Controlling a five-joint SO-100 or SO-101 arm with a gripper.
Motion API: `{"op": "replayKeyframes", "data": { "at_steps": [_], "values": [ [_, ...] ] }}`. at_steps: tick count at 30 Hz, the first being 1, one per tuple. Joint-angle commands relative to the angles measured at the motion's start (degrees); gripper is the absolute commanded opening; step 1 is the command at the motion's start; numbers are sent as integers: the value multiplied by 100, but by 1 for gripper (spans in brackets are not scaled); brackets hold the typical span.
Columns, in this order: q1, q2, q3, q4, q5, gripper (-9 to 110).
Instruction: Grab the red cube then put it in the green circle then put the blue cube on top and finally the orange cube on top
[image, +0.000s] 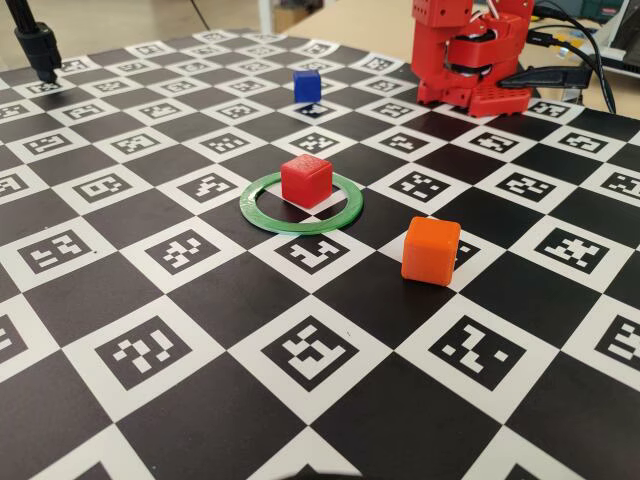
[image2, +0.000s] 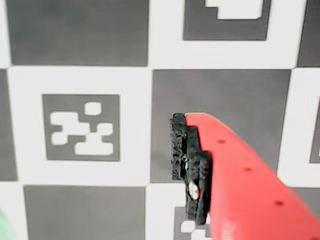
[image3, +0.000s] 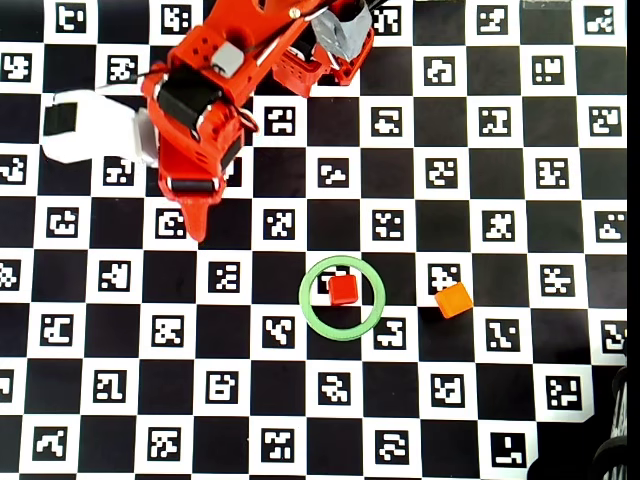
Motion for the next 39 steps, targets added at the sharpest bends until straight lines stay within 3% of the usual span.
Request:
{"op": "replayKeyframes", "data": {
  "at_steps": [1, 28, 39],
  "values": [
    [272, 677, 255, -185, -167, 41],
    [1644, 1151, 3243, -2294, -1538, 41],
    [1819, 1107, 4157, -3155, -1644, 41]
  ]
}}
